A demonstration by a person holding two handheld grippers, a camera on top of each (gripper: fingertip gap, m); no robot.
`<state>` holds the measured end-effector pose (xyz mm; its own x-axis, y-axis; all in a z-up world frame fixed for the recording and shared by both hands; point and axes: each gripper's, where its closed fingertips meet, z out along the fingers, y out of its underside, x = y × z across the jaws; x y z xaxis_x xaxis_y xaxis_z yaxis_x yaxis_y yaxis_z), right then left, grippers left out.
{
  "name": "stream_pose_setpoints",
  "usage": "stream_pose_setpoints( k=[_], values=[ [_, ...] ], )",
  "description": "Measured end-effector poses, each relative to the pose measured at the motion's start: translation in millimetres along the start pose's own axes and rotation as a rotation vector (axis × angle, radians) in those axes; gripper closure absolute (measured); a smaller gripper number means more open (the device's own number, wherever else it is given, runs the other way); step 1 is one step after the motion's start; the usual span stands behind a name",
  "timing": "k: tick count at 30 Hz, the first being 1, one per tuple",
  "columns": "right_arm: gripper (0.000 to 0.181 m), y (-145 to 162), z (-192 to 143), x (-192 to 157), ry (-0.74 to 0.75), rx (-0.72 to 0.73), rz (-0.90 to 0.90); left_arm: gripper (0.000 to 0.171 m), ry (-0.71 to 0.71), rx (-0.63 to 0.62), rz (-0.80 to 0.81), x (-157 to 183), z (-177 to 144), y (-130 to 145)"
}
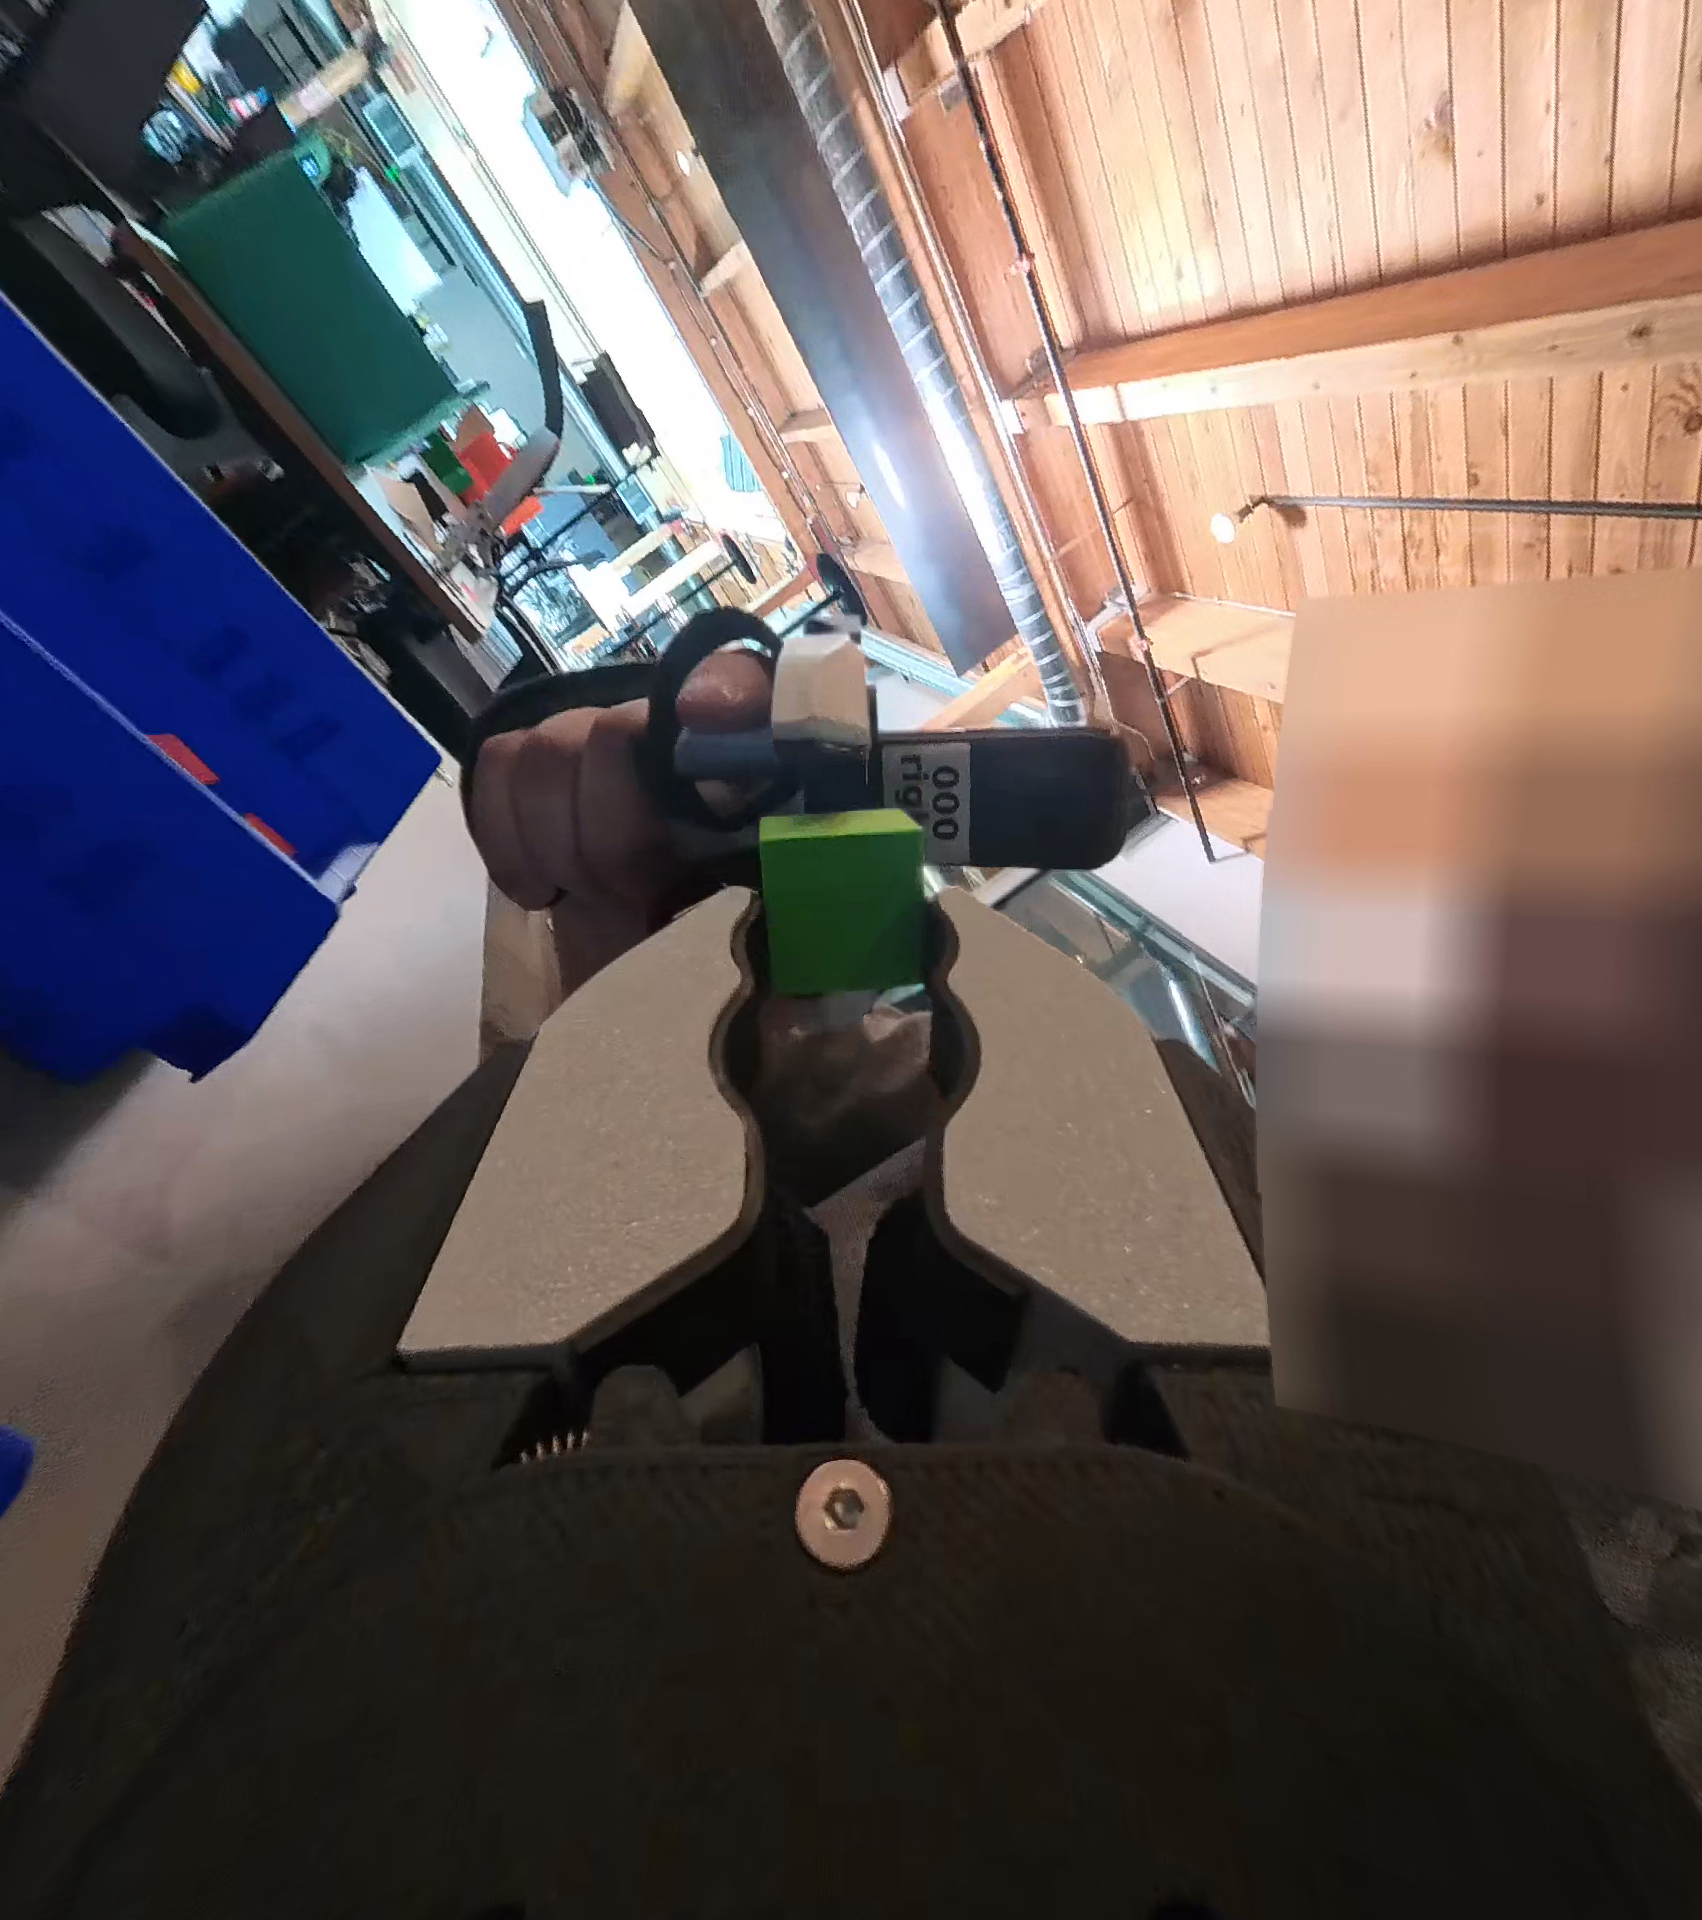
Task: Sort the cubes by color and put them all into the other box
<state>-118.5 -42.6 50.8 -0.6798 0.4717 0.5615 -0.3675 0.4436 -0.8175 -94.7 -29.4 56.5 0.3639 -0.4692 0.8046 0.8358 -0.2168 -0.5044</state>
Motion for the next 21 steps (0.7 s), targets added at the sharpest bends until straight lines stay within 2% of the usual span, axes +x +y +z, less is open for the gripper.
stream_pose_setpoints(
  k=[2, 6, 7, 9, 12, 13, 14, 16, 21],
  values=[
    [0.153, -1.6, -0.6, -5.2, -0.027, -0.004, -0.018, 0.14, 0.015, -0.006, -0.006, 1.3, 1.1, 1.4],
    [0.153, 1.3, -3.5, -8.2, -0.042, -0.038, -0.06, 0.14, 0.02, -0.033, -0.019, -0.9, 0.8, 4.9],
    [0.153, 1.6, -5.8, -6.1, -0.036, -0.044, -0.069, 0.141, 0.028, -0.018, -0.016, 0.3, -0.1, 2.3],
    [0.153, 3.4, -14.9, 2.0, -0.02, -0.068, -0.082, 0.128, 0.04, 0.033, -0.008, 4.6, -6.1, -6.5],
    [0.153, 21.5, -41.5, 25.2, 0.001, -0.19, -0.103, 0.134, -0.033, 0.089, 0.051, 5.7, -23.3, -18.3],
    [0.153, 32.3, -53.1, 32.1, -0.019, -0.25, -0.092, 0.132, -0.06, 0.105, 0.073, 6.9, -29.5, -22.1],
    [0.153, 45.5, -65.0, 37.6, -0.051, -0.315, -0.07, 0.137, -0.082, 0.115, 0.094, 8.7, -34.8, -25.2],
    [0.153, 82.9, -90.1, 38.9, -0.168, -0.49, -0.01, 0.141, -0.105, 0.126, 0.13, 14.1, -42.1, -30.3],
    [0.153, 184.2, -148.6, 8.7, -0.496, -0.931, 0.188, 0.146, -0.134, 0.118, 0.187, 22.2, -47.5, -34.6]
  ],
)
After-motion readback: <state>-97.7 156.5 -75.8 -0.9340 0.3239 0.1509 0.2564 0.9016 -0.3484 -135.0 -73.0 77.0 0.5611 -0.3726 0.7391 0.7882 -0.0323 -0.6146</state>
